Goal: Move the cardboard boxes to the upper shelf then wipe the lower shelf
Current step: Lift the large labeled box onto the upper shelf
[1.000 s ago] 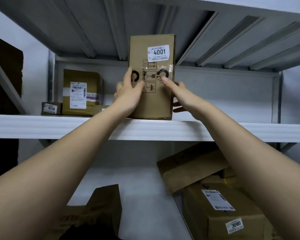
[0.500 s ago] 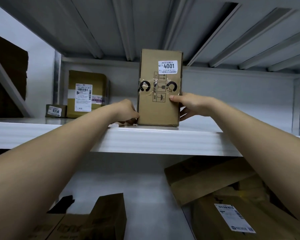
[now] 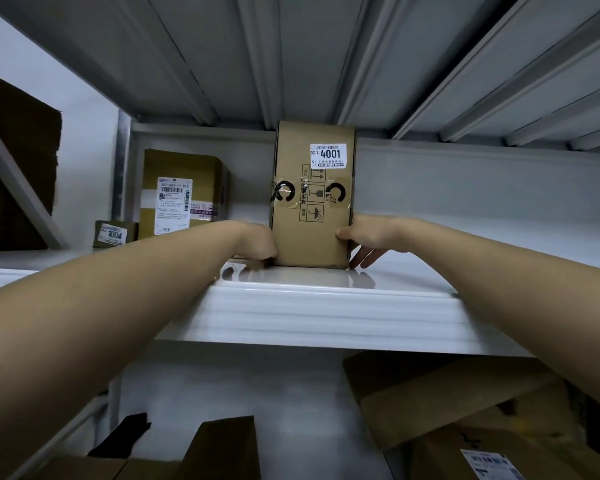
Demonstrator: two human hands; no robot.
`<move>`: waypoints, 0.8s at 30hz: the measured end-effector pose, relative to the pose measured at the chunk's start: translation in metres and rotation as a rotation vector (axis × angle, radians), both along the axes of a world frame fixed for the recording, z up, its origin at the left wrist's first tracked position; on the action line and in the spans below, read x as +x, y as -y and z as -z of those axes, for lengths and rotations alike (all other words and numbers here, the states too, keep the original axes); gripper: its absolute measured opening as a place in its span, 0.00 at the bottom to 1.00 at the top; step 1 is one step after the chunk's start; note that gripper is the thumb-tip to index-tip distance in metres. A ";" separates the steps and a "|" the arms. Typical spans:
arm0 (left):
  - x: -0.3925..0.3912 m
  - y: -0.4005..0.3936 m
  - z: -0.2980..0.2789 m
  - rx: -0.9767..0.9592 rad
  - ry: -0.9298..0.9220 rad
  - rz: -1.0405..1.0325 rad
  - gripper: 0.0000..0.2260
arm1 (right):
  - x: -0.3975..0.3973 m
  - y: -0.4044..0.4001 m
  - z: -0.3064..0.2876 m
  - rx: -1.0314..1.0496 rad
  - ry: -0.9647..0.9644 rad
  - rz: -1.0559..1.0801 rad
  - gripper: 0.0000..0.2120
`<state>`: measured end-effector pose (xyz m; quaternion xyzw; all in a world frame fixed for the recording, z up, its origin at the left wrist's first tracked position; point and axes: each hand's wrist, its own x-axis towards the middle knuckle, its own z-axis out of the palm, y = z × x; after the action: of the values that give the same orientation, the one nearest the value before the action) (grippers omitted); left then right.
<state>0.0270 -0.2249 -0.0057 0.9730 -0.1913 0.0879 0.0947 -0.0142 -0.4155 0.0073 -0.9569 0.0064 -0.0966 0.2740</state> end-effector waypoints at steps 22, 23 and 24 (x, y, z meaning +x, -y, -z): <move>0.021 -0.031 -0.011 -0.210 -0.036 -0.002 0.11 | 0.019 -0.013 0.010 0.002 0.094 -0.017 0.16; 0.021 -0.030 -0.011 -0.216 -0.038 0.000 0.11 | 0.019 -0.013 0.010 0.005 0.094 -0.014 0.17; 0.020 -0.030 -0.011 -0.221 -0.039 0.000 0.11 | 0.019 -0.013 0.010 0.005 0.093 -0.013 0.19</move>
<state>0.0470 -0.1948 0.0049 0.9582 -0.1783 0.0895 0.2051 0.0053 -0.4026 -0.0031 -0.9507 -0.0123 -0.1391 0.2771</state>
